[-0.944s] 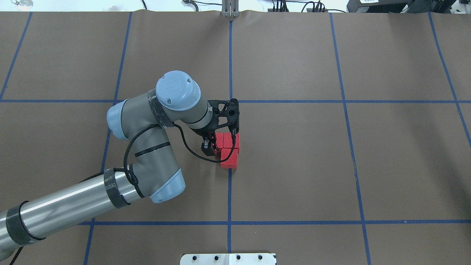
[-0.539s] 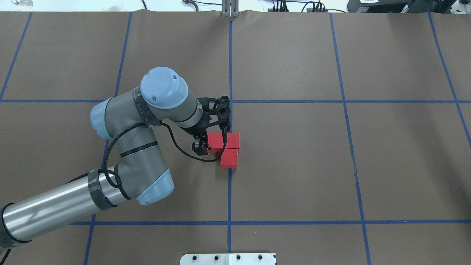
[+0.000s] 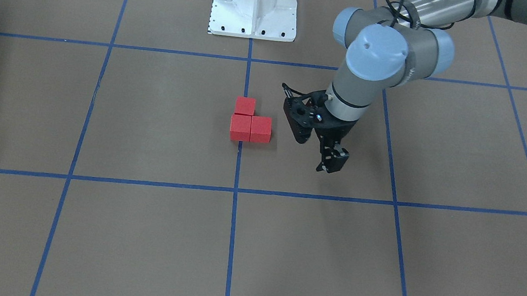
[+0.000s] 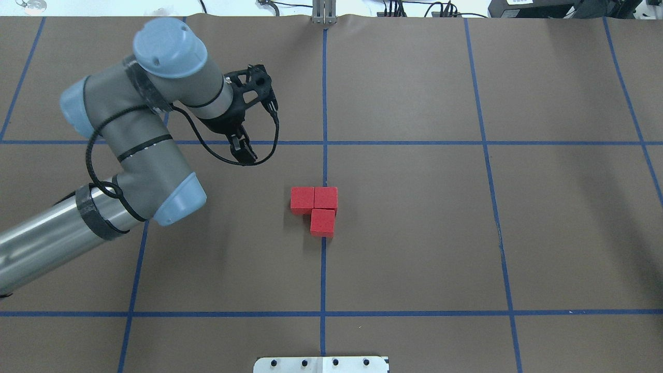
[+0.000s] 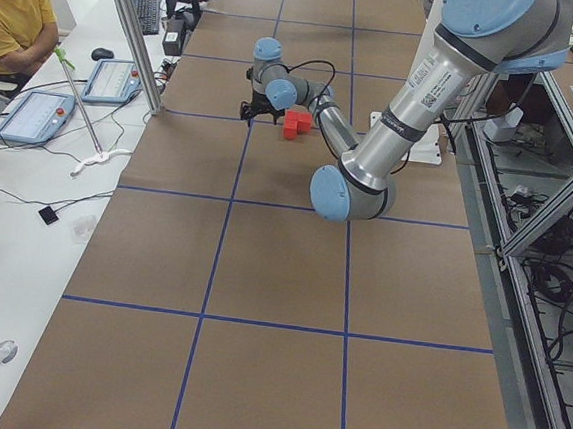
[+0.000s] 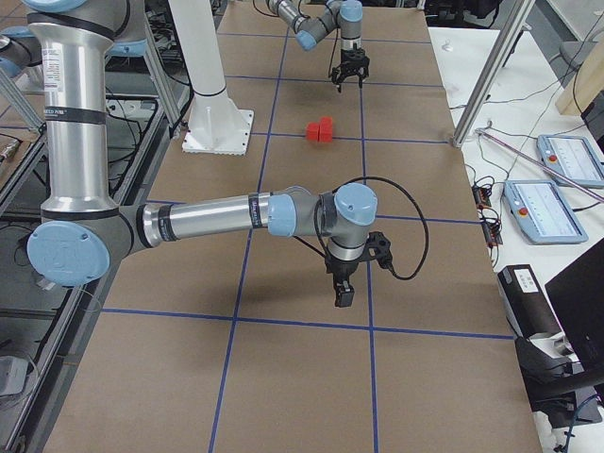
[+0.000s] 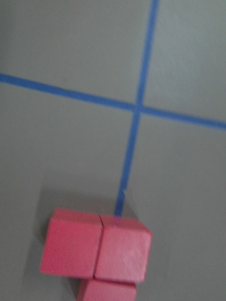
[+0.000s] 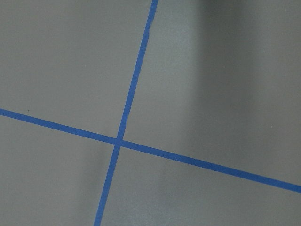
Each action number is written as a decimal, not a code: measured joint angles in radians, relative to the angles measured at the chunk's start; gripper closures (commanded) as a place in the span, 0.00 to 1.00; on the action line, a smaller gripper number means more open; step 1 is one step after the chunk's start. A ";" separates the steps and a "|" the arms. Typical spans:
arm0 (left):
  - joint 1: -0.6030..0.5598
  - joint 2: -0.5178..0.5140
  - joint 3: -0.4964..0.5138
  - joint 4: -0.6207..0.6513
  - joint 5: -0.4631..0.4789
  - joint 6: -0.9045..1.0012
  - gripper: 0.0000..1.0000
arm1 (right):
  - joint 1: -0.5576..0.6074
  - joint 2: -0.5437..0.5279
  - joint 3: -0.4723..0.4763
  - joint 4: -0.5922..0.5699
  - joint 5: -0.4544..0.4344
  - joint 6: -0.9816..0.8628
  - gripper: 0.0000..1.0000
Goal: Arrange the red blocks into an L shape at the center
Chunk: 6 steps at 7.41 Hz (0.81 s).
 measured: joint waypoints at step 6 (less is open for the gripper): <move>-0.502 0.384 0.024 0.028 -0.251 -0.277 0.00 | 0.001 -0.035 0.000 0.000 -0.002 -0.001 0.00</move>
